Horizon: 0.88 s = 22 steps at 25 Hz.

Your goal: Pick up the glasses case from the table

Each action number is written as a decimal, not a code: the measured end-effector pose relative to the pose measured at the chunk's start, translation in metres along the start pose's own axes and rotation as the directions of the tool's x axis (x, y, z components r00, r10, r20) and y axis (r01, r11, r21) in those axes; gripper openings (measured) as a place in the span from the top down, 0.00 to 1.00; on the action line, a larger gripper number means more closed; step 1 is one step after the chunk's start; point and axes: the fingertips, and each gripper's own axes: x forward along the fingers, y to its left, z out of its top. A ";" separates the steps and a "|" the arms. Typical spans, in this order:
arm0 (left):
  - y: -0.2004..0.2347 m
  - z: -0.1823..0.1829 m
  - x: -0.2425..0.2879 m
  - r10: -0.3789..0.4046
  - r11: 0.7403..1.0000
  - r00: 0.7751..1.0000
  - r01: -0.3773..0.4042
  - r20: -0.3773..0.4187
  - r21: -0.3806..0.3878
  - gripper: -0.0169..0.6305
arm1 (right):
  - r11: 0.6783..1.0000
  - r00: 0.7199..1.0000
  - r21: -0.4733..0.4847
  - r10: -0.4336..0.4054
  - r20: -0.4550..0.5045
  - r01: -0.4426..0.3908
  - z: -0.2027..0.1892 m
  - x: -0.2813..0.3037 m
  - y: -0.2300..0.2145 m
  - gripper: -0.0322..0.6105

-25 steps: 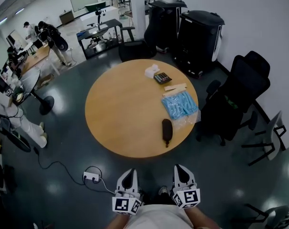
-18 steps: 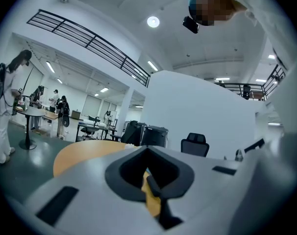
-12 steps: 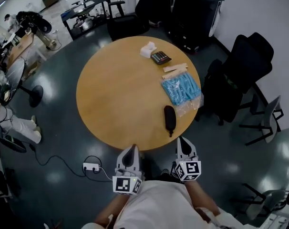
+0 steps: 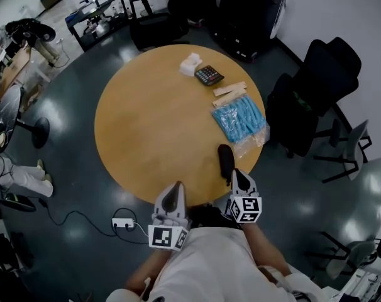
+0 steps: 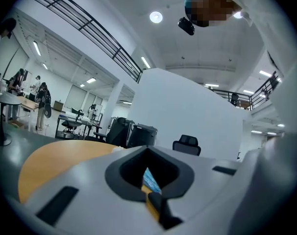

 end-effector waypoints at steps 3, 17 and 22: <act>0.006 0.004 0.008 0.017 1.000 1.000 -0.017 0.003 0.005 0.97 | 1.000 0.997 0.007 0.012 -0.081 -0.012 -0.021 0.024 -0.011 0.92; 0.019 -0.011 0.020 0.085 0.996 0.995 -0.085 -0.053 -0.002 0.97 | 1.000 0.831 -0.002 0.016 -0.556 -0.020 -0.155 0.117 -0.041 0.45; 0.022 -0.014 0.020 0.110 0.994 0.992 -0.110 -0.057 -0.007 0.97 | 1.000 0.805 -0.011 0.007 -0.593 -0.017 -0.164 0.129 -0.044 0.43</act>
